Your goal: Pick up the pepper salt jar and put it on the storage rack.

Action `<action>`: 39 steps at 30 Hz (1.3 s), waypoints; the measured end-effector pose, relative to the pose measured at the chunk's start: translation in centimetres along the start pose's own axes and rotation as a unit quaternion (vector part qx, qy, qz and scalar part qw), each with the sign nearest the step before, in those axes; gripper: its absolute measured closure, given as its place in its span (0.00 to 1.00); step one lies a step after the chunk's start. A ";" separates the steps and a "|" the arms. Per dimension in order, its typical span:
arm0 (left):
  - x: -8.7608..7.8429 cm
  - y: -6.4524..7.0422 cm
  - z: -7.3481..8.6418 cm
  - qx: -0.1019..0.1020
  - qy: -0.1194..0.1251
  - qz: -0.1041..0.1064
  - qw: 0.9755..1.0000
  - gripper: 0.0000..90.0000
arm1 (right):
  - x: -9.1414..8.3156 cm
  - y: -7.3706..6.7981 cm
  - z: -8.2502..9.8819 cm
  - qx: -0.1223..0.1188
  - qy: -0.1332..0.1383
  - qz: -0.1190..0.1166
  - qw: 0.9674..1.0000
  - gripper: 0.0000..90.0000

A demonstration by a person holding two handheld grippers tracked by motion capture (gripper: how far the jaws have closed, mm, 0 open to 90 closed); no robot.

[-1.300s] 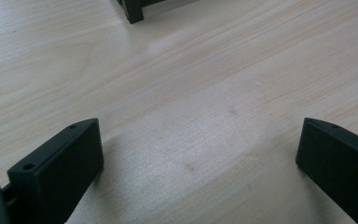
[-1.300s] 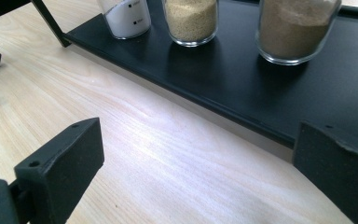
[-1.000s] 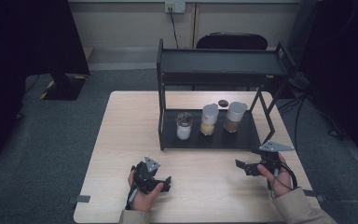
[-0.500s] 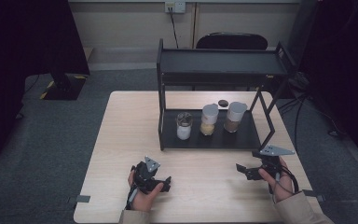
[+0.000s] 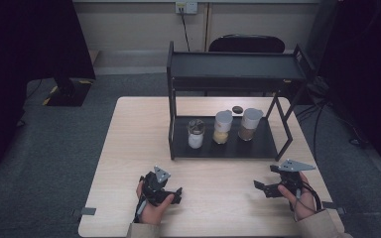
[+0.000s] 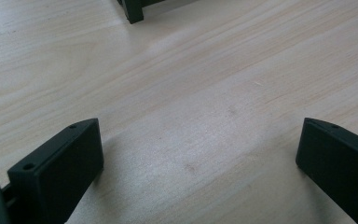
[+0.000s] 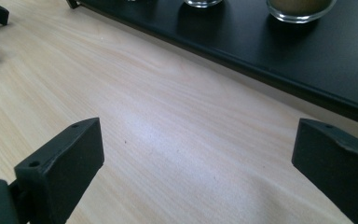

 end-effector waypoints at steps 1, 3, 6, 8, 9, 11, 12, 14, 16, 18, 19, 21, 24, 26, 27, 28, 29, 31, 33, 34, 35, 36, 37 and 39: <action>0.0 0.0 0.0 0.000 0.000 0.000 1.000 0.00 | 0.0 0.0 0.1 0.000 -0.001 -0.001 1.000 0.01; 0.0 0.0 0.0 0.000 0.000 0.000 1.000 0.00 | -0.1 -0.1 0.2 -0.003 -0.004 0.000 1.000 0.01; 0.0 0.0 0.0 0.000 0.000 0.000 1.000 0.00 | -0.2 -0.1 0.5 -0.005 -0.007 -0.002 1.000 0.01; 0.0 0.0 0.0 0.000 0.000 0.000 1.000 0.00 | -0.2 0.0 0.6 -0.005 -0.012 -0.003 1.000 0.01; 0.0 0.0 0.0 0.000 0.000 0.000 1.000 0.00 | -0.2 0.0 0.7 -0.005 -0.013 -0.002 1.000 0.01; 0.0 0.0 0.0 0.000 0.000 0.000 1.000 0.00 | -0.3 0.0 0.9 -0.006 -0.015 -0.001 1.000 0.01; 0.0 0.0 0.0 0.000 0.000 0.000 1.000 0.00 | -0.3 0.0 0.9 -0.006 -0.016 0.000 1.000 0.01; 0.0 0.0 0.0 0.000 0.000 0.000 1.000 0.00 | -0.3 0.0 1.0 -0.006 -0.018 -0.001 1.000 0.01; 0.0 0.0 0.0 0.000 0.000 0.000 1.000 0.00 | -0.4 0.0 1.1 -0.006 -0.019 -0.001 1.000 0.01; 0.0 0.0 0.0 0.000 0.000 0.000 1.000 0.00 | -0.4 0.0 1.1 -0.006 -0.020 -0.001 1.000 0.01; 0.0 0.0 0.0 0.000 0.000 0.000 1.000 0.00 | -0.5 0.0 1.1 -0.006 -0.020 -0.002 1.000 0.01; 0.0 0.0 0.0 0.000 0.000 0.000 1.000 0.00 | -0.5 0.0 1.2 -0.005 -0.021 -0.001 1.000 0.01; 0.0 0.0 0.0 0.000 0.000 0.000 1.000 0.00 | -0.6 0.0 1.2 -0.006 -0.024 -0.003 1.000 0.01; 0.0 0.0 0.0 0.000 0.000 0.000 1.000 0.00 | -0.7 0.0 1.2 -0.007 -0.026 -0.003 1.000 0.02; 0.0 0.0 0.0 0.000 0.000 0.000 1.000 0.00 | -0.7 0.0 1.2 -0.007 -0.027 -0.004 1.000 0.01; 0.0 0.0 0.0 0.000 0.000 0.000 1.000 0.00 | -0.7 -0.1 1.2 -0.009 -0.028 -0.003 1.000 0.01; 0.0 0.0 0.0 0.000 0.000 0.000 1.000 0.00 | -0.8 -0.1 1.2 -0.010 -0.028 -0.003 1.000 0.01; 0.0 0.0 0.0 0.000 0.000 0.000 1.000 0.00 | -0.8 0.0 1.3 -0.009 -0.030 -0.005 1.000 0.01; 0.0 0.0 0.0 0.000 0.000 0.000 1.000 0.00 | -0.9 0.0 1.4 -0.009 -0.031 -0.005 0.999 0.01; 0.0 0.0 0.0 0.000 0.000 0.000 1.000 0.00 | -0.9 0.0 1.4 -0.008 -0.032 -0.005 0.999 0.01; 0.0 0.0 0.0 0.000 0.000 0.000 1.000 0.00 | -1.0 0.1 1.5 -0.008 -0.032 -0.005 0.999 0.01; 0.0 0.0 0.0 0.000 0.000 0.000 1.000 0.00 | -1.0 0.1 1.6 -0.007 -0.033 -0.006 0.999 0.01; 0.0 0.0 0.0 0.000 0.000 0.000 1.000 0.00 | -1.0 0.1 1.6 -0.007 -0.034 -0.006 0.999 0.01; 0.0 0.0 0.0 0.000 0.000 0.000 1.000 0.00 | -1.1 0.1 1.7 -0.007 -0.036 -0.006 0.999 0.01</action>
Point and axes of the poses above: each handheld gripper's, and its own axes: x roughly forward along the jaws, z roughly out of its underside, y roughly to its right, the point moved 3 cm from there along x, roughly forward along the jaws, and after that the axes turned 10 degrees about -z, right-handed, at the moved point
